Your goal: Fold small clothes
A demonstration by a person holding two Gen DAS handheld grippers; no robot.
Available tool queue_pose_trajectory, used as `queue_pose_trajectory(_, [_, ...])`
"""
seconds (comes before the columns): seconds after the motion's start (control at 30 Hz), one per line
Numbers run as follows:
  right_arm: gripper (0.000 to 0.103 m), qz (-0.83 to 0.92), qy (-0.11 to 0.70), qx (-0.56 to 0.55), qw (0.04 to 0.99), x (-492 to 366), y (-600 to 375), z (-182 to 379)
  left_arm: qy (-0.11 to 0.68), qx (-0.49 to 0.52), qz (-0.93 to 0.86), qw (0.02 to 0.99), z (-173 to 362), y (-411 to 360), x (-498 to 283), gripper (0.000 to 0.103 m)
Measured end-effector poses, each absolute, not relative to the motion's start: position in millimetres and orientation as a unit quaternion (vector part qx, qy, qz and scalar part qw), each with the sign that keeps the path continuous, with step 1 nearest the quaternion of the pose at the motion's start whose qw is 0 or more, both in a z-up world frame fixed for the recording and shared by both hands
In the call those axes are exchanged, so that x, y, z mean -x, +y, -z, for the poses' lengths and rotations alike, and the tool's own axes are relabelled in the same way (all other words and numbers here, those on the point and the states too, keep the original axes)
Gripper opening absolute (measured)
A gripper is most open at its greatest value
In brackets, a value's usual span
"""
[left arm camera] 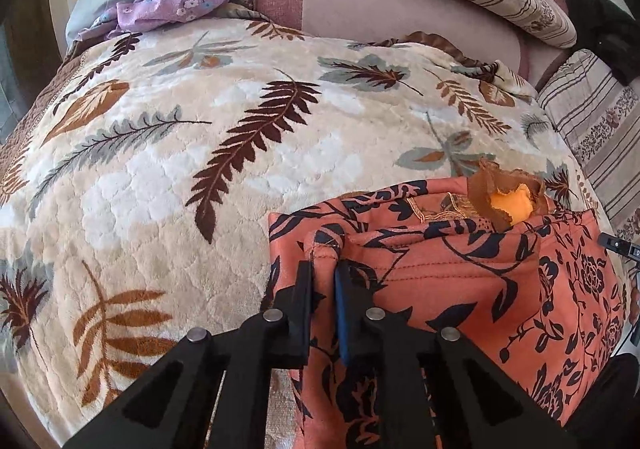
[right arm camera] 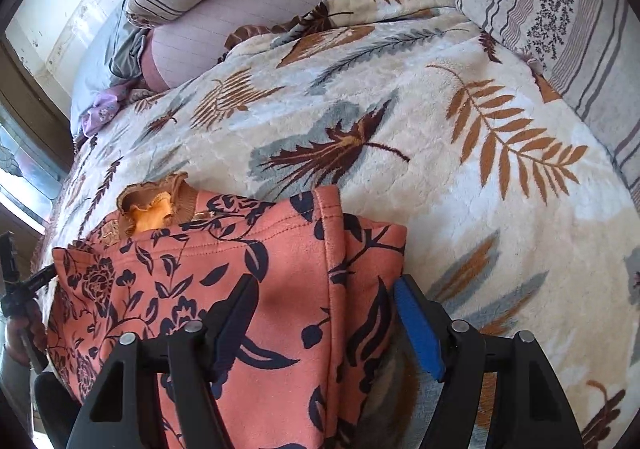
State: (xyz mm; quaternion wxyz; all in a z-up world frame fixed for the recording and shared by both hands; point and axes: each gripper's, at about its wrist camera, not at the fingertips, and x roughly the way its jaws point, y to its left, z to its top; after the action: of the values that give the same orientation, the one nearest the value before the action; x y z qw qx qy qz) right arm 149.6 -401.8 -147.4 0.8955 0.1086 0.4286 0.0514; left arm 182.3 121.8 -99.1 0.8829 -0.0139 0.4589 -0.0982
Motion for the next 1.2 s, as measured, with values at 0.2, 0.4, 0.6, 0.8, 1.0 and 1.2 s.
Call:
queue_pose_trajectory(0.2, [0.07, -0.048, 0.406, -0.098, 0.908, -150, -400, 136, 0.455, 0.012, 0.097, 0.885, 100, 122, -183, 0.018])
queue_pose_trajectory(0.4, [0.031, -0.048, 0.419, -0.06, 0.905, -168, -381, 145, 0.459, 0.013, 0.086, 0.884, 103, 118, -189, 0.011])
queue_pose_trajectory(0.6, [0.006, -0.02, 0.409, -0.032, 0.912, -152, -374, 122, 0.403, 0.011, 0.061, 0.913, 60, 123, -165, 0.007])
queue_pose_trajectory(0.8, [0.006, 0.004, 0.285, -0.036, 0.958, -56, -379, 46, 0.268, -0.011, 0.06, 0.961, -18, 126, -78, 0.007])
queue_pose_trajectory(1.0, [0.006, 0.02, 0.197, -0.078, 0.977, 31, -387, 15, 0.179, -0.036, 0.056, 0.982, -59, 123, -13, 0.007])
queue_pose_trajectory(1.2, [0.006, 0.023, 0.207, -0.09, 0.974, -5, -404, 9, 0.195, -0.02, 0.056, 0.979, -56, 120, -66, 0.007])
